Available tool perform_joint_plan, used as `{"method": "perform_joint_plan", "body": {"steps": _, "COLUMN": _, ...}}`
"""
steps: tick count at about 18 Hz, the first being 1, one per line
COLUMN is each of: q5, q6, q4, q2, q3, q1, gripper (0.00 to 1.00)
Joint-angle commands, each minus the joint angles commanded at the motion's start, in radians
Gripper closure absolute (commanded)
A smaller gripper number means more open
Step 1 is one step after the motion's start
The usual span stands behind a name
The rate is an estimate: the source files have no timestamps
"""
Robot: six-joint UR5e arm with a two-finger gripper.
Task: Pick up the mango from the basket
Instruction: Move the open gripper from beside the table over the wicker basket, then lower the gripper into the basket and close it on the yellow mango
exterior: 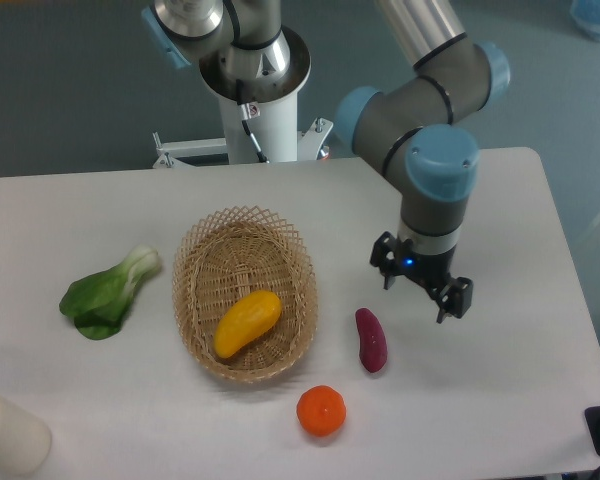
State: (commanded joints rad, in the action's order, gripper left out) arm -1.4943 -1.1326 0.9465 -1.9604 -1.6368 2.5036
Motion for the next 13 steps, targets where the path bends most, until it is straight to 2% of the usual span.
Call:
{"method": "perform_joint_plan", "body": {"steps": 3, "q5": 0.084, "q6": 0.046, "q4": 0.002, "q2": 0.005, "q3": -0.005, "q1": -0.051, "gripper": 0.00}}
{"method": "perform_joint_plan", "body": {"steps": 10, "q5": 0.085, "q6": 0.212, "q4": 0.003, "q2": -0.008, "q3": -0.018, "q1": -0.207, "gripper": 0.00}}
{"method": "perform_joint_plan", "body": {"steps": 13, "q5": 0.080, "q6": 0.264, "q4": 0.049, "q2": -0.009, "q3": -0.040, "q1": -0.238, "gripper": 0.00}}
